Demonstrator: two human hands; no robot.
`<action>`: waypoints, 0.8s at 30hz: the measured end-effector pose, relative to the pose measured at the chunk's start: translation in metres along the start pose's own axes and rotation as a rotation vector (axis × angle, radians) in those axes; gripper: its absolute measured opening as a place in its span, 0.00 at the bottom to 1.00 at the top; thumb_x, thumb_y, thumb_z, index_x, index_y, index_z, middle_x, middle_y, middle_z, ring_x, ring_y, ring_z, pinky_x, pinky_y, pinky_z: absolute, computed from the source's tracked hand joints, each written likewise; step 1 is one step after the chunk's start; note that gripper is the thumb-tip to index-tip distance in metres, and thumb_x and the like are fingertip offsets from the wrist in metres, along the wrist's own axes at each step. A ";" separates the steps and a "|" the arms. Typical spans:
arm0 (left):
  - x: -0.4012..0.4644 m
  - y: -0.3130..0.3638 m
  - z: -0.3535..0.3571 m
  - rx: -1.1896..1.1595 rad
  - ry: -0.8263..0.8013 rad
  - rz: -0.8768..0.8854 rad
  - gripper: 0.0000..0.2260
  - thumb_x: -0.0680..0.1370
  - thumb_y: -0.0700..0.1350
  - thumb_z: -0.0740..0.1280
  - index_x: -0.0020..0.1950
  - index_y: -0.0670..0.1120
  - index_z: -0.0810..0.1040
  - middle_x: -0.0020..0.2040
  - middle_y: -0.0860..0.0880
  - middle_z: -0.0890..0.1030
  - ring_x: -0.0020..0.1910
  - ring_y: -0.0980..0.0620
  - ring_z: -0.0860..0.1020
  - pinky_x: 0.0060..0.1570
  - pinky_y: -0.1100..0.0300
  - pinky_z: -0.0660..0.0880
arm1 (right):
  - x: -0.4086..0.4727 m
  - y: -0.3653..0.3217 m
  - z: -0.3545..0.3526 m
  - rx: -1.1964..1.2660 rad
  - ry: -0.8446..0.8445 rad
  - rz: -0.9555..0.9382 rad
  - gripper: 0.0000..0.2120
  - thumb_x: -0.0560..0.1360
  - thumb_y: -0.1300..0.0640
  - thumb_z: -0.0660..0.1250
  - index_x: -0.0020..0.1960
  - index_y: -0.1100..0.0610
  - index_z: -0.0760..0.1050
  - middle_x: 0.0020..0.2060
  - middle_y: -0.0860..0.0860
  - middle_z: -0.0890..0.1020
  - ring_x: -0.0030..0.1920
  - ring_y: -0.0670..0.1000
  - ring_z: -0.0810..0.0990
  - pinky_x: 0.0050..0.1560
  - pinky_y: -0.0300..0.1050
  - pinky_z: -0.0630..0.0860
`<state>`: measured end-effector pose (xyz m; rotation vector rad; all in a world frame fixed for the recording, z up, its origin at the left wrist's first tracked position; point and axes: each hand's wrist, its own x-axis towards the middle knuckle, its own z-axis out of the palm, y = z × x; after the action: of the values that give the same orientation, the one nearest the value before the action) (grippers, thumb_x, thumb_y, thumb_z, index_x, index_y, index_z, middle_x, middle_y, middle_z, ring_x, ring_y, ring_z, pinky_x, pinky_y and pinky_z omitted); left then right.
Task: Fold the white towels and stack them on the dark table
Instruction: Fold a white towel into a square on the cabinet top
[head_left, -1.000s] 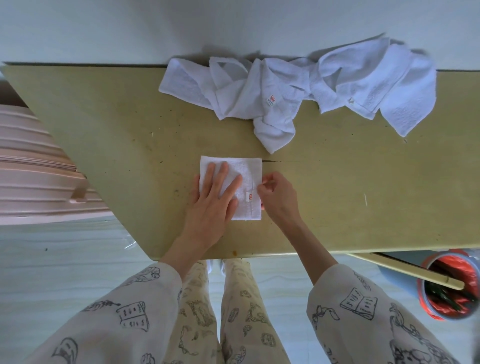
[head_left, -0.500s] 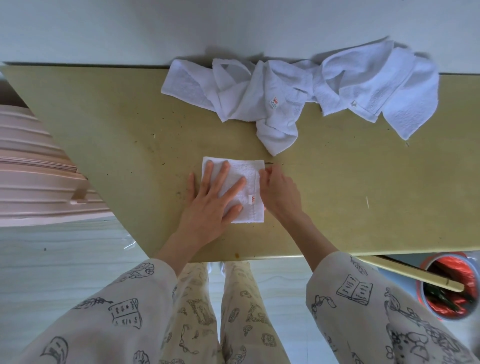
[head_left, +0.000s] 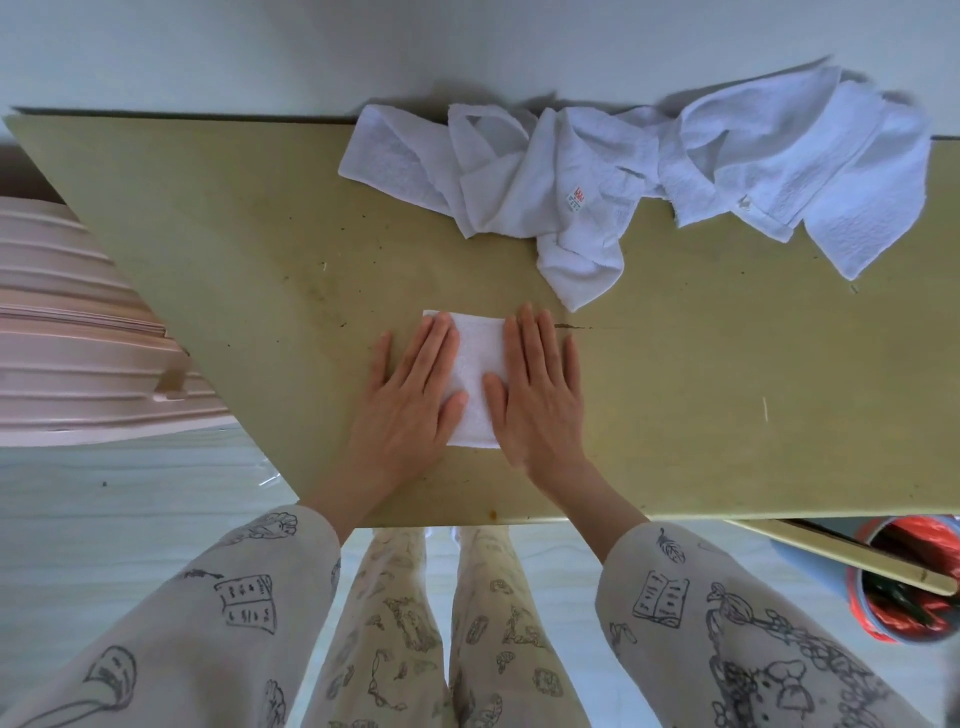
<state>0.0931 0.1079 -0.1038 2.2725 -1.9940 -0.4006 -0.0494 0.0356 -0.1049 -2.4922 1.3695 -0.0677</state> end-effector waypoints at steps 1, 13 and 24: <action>0.000 0.001 0.000 0.022 0.000 -0.003 0.27 0.78 0.52 0.51 0.74 0.40 0.56 0.75 0.44 0.58 0.74 0.51 0.54 0.72 0.45 0.50 | 0.000 0.001 0.001 -0.007 0.004 0.002 0.27 0.78 0.49 0.51 0.71 0.63 0.63 0.72 0.59 0.64 0.73 0.53 0.56 0.71 0.55 0.54; 0.002 0.001 -0.011 0.051 -0.103 0.005 0.27 0.78 0.53 0.49 0.74 0.39 0.56 0.75 0.43 0.59 0.74 0.48 0.58 0.69 0.39 0.56 | 0.004 -0.008 -0.014 -0.135 -0.133 0.033 0.29 0.77 0.47 0.49 0.70 0.65 0.63 0.70 0.59 0.67 0.72 0.55 0.60 0.71 0.58 0.59; -0.039 0.010 -0.020 -0.023 -0.130 -0.097 0.24 0.76 0.50 0.52 0.70 0.42 0.65 0.73 0.45 0.65 0.71 0.49 0.64 0.57 0.41 0.71 | -0.005 -0.024 -0.052 0.493 -0.009 0.548 0.14 0.76 0.59 0.64 0.59 0.64 0.71 0.54 0.58 0.74 0.55 0.58 0.72 0.58 0.44 0.68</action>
<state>0.0845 0.1428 -0.0767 2.3934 -1.9294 -0.5912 -0.0417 0.0399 -0.0483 -1.6674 1.7305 -0.2415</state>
